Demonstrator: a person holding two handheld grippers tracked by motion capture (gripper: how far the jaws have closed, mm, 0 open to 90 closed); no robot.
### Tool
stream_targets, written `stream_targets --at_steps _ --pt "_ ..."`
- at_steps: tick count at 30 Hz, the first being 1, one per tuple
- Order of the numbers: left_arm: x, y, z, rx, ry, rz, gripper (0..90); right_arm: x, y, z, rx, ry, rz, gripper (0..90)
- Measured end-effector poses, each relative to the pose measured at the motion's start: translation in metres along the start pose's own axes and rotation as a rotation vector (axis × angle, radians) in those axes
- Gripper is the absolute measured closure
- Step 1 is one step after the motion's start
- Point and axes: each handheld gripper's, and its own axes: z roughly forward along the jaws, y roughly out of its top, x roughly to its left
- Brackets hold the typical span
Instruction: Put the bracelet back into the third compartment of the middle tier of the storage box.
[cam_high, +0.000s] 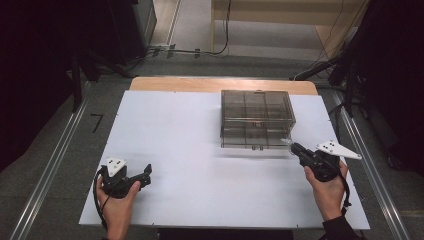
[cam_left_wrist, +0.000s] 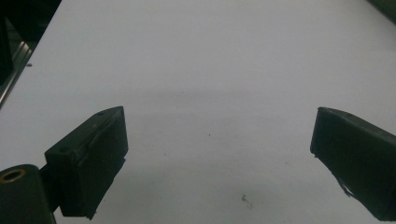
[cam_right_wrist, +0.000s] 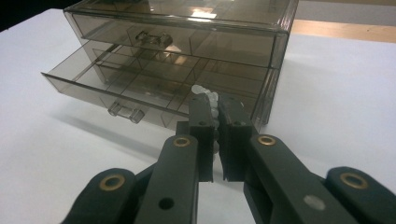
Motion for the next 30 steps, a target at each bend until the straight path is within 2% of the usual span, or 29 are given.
stream_targets --at_steps 30 --pt "0.0 0.0 0.0 -0.001 -0.001 -0.001 4.1 0.002 0.008 0.018 -0.001 -0.012 -0.005 83.4"
